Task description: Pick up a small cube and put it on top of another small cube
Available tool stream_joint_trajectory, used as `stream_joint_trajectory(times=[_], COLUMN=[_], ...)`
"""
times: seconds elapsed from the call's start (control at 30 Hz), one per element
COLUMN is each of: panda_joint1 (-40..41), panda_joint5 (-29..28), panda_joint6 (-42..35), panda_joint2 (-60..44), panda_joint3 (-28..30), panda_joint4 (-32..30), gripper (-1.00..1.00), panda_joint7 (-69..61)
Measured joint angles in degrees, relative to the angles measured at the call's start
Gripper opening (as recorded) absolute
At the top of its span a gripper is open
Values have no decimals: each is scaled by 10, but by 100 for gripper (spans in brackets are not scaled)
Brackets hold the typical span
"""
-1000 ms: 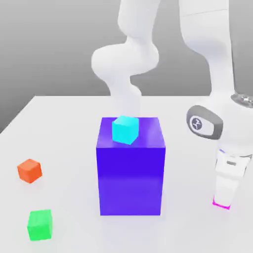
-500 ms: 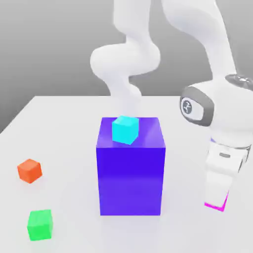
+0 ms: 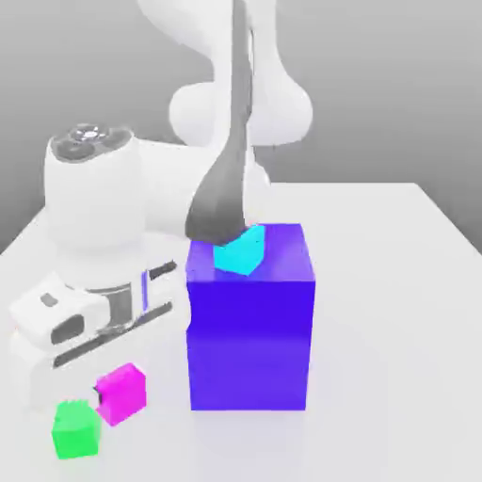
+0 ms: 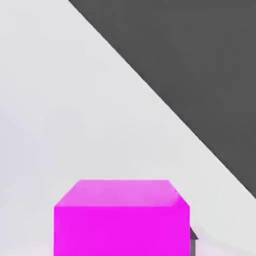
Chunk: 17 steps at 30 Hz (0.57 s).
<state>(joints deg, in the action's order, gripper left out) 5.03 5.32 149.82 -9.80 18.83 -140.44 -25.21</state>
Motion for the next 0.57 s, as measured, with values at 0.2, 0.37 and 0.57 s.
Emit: stream_joint_trajectory(times=[0.2, 0.37, 0.57], panda_joint1=[38, 42, 24], panda_joint5=[63, 69, 10], panda_joint6=[65, 72, 5], panda_joint2=[-74, -82, -3], panda_joint3=[-29, -34, -6], panda_joint4=[3, 3, -2], gripper=[100, 100, 100], panda_joint7=[-55, -59, -17])
